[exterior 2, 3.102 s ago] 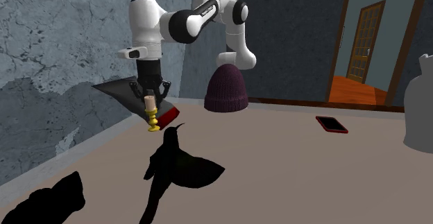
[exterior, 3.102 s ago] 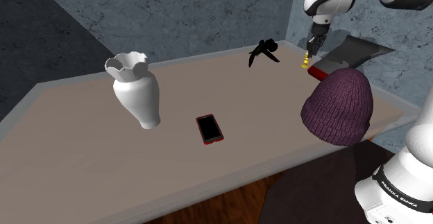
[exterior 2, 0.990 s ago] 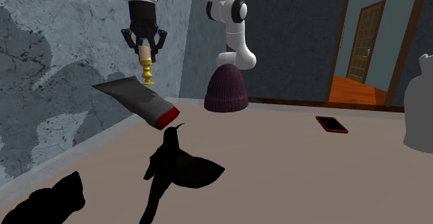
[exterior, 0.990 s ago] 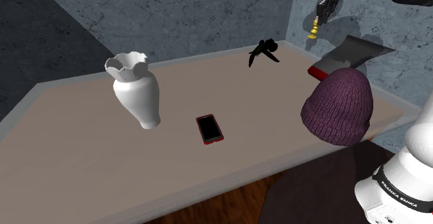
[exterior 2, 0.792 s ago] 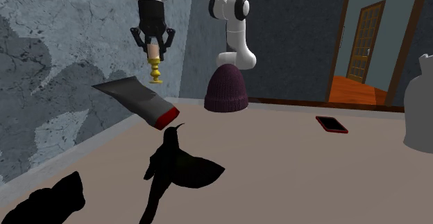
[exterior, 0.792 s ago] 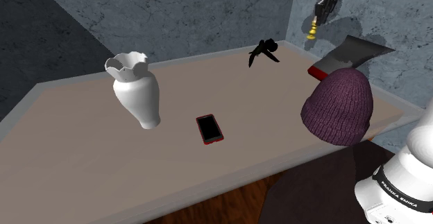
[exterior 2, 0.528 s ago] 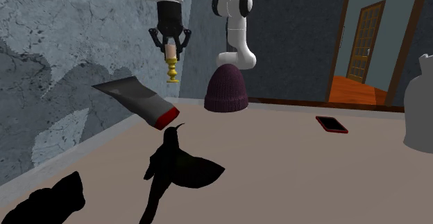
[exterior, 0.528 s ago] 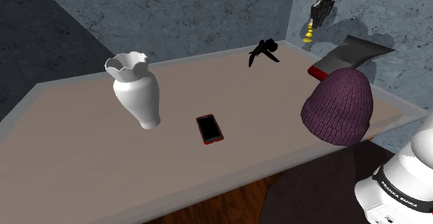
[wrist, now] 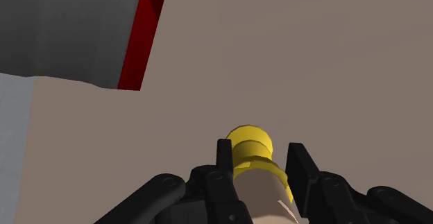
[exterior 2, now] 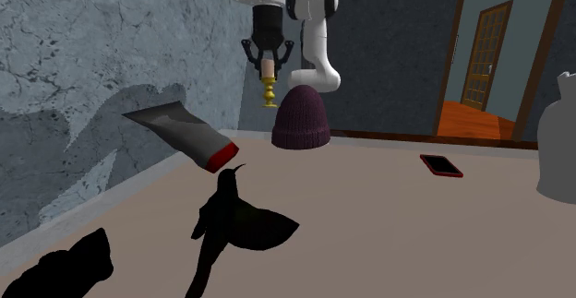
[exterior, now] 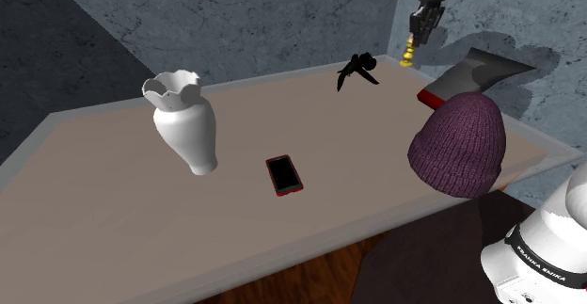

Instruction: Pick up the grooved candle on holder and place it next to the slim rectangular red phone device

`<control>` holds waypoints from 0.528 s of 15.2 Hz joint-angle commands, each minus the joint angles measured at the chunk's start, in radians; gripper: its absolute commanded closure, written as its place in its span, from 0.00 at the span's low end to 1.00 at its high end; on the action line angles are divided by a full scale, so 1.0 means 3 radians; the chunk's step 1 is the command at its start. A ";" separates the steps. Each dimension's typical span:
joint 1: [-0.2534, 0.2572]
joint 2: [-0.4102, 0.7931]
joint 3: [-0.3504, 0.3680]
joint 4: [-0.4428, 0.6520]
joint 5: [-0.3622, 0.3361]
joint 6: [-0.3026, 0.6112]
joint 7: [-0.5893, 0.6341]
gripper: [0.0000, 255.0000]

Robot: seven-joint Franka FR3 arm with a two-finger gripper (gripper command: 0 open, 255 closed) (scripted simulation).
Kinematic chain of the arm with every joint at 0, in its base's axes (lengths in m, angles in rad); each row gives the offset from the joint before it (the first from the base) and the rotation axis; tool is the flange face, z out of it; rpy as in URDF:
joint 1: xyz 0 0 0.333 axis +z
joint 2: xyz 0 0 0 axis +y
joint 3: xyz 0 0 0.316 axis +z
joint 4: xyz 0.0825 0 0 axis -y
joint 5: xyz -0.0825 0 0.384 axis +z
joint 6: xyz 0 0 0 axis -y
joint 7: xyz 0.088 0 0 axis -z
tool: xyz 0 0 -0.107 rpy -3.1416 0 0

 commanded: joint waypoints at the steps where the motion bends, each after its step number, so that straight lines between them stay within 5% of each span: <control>1: 0.0065 -0.0162 0.0086 -0.0177 -0.0046 0.0016 0.0170 1.00; 8: 0.0268 -0.0632 0.0435 -0.0667 -0.0095 0.0023 0.0749 1.00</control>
